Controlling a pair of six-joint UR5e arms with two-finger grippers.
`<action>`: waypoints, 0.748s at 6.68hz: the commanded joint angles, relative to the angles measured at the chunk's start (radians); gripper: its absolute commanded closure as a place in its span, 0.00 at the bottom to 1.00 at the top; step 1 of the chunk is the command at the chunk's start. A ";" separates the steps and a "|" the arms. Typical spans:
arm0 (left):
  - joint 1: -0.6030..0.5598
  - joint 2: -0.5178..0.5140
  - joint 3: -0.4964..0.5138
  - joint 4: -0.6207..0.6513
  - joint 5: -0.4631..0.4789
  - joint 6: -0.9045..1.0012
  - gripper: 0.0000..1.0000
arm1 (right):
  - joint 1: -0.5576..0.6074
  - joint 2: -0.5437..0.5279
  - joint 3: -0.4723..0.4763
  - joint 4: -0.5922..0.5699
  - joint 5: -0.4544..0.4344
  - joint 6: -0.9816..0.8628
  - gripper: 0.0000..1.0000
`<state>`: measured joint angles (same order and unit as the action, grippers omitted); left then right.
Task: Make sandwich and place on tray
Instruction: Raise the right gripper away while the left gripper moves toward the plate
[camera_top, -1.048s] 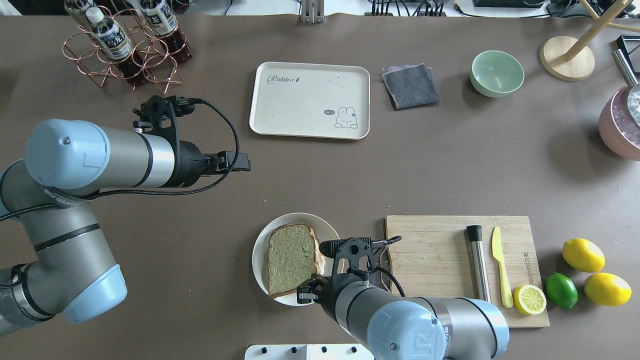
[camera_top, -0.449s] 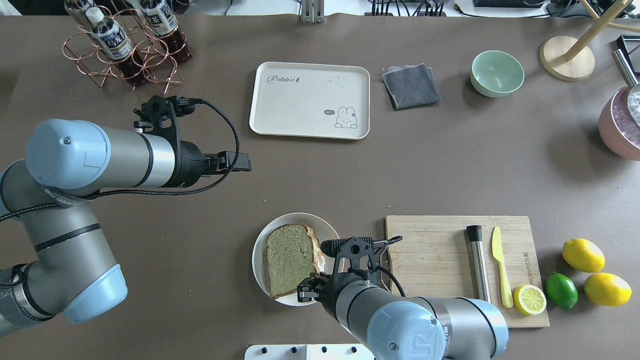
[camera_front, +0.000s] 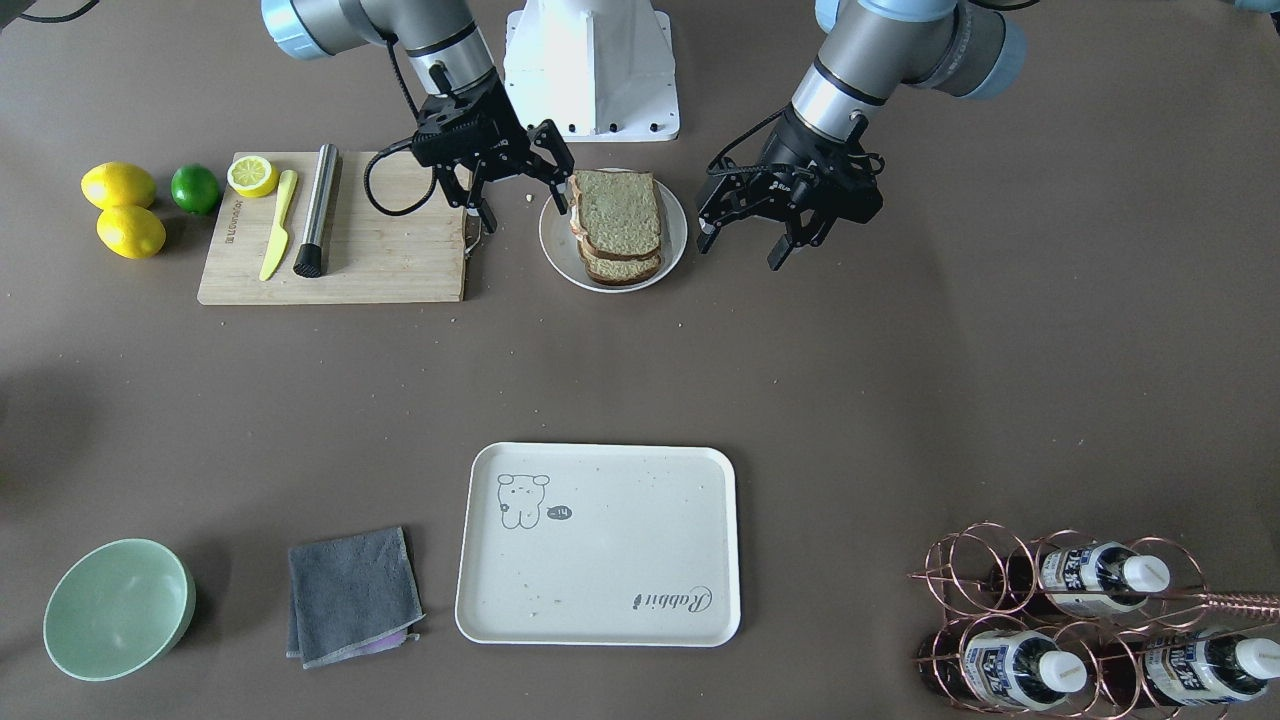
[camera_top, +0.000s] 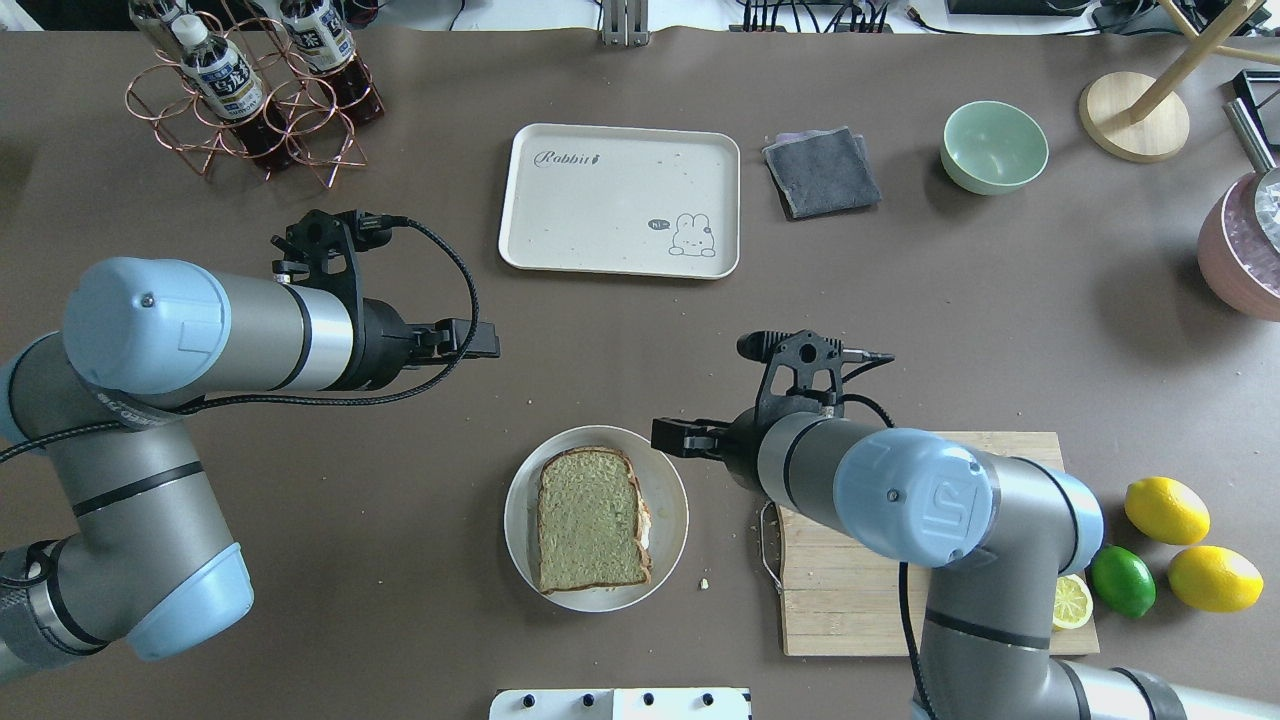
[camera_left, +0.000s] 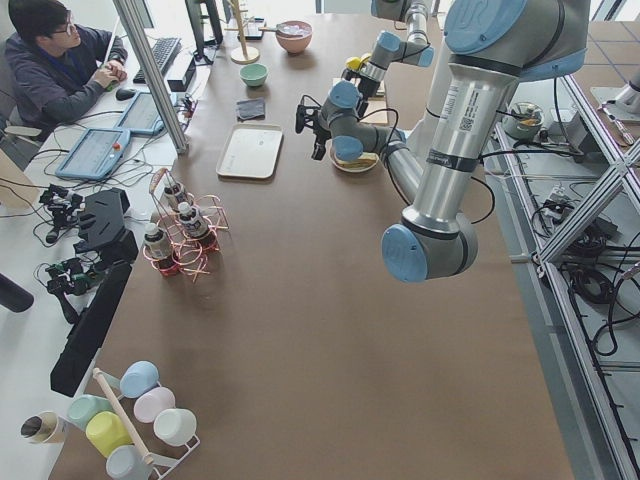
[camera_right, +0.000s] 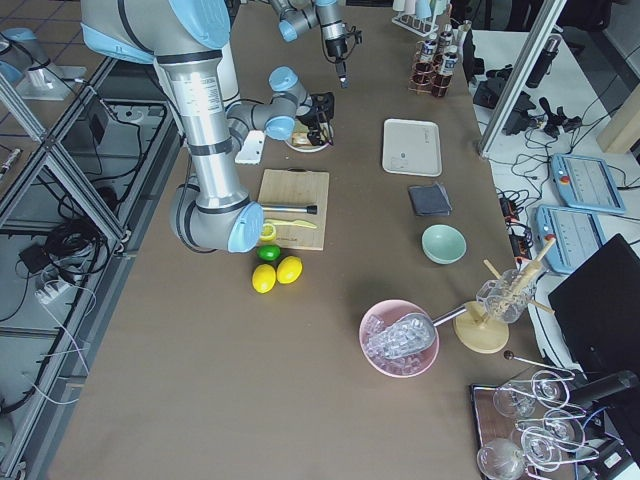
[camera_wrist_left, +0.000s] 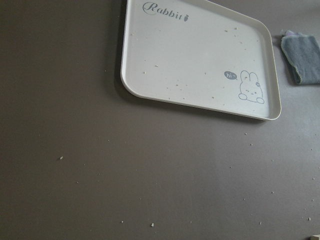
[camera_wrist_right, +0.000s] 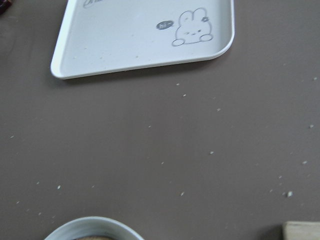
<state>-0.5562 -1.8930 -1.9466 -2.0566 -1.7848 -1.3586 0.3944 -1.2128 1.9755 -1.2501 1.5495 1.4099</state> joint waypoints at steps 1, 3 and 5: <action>0.051 0.032 0.005 0.004 0.046 -0.049 0.01 | 0.272 -0.005 0.005 -0.200 0.255 -0.216 0.00; 0.149 0.040 0.006 0.004 0.113 -0.063 0.01 | 0.418 -0.057 -0.007 -0.215 0.368 -0.412 0.00; 0.255 0.046 0.009 0.001 0.200 -0.128 0.03 | 0.480 -0.106 -0.007 -0.209 0.398 -0.488 0.00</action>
<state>-0.3614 -1.8495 -1.9394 -2.0540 -1.6352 -1.4643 0.8350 -1.2925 1.9696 -1.4603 1.9231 0.9616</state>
